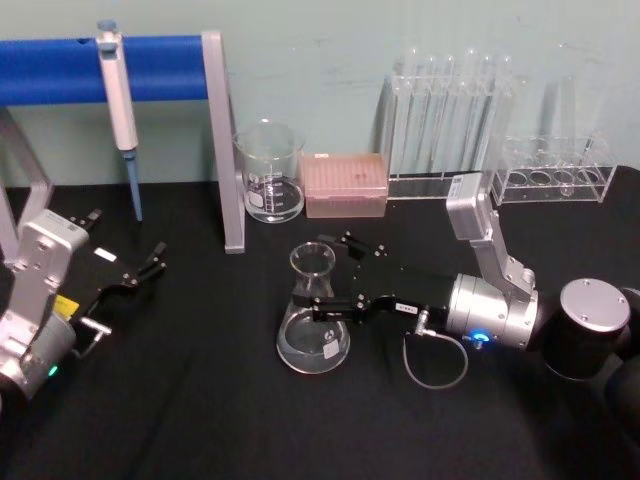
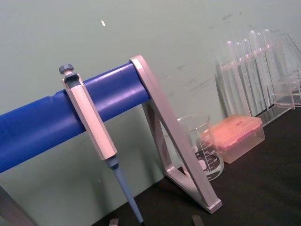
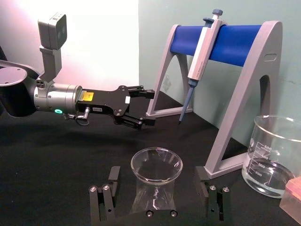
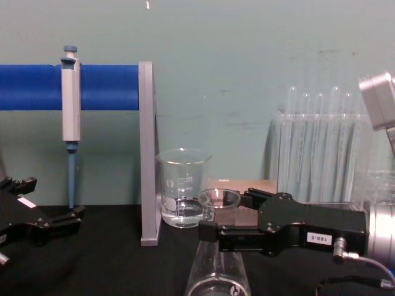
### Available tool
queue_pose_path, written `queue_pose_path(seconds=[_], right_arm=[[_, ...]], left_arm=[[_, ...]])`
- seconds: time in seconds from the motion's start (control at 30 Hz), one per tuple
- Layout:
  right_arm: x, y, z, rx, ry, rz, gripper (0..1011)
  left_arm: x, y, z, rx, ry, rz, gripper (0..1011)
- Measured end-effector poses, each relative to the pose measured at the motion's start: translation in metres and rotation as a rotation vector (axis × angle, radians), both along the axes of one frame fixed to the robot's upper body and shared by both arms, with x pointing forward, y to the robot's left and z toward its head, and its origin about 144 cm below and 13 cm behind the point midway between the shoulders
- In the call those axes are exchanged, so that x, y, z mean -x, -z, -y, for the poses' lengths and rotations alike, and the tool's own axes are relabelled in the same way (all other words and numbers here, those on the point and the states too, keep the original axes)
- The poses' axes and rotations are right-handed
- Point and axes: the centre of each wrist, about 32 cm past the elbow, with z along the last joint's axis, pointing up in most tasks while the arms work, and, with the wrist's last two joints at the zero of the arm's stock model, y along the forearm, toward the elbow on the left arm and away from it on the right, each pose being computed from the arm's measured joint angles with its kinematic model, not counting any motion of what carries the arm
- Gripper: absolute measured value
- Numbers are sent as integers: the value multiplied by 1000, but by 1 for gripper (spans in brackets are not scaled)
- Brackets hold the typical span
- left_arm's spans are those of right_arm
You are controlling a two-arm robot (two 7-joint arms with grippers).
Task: Grasp the erlenmeyer flask with one hand, shake it three times, then place it back.
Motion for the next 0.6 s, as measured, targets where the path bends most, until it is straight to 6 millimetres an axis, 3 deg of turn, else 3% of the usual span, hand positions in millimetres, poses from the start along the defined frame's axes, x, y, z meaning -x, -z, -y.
queue_pose_path(seconds=[0.6], right_arm=[[-1,-1,-1,14,3,-5,1000]], left_arm=[[0,0,0,0,0,0,1001]])
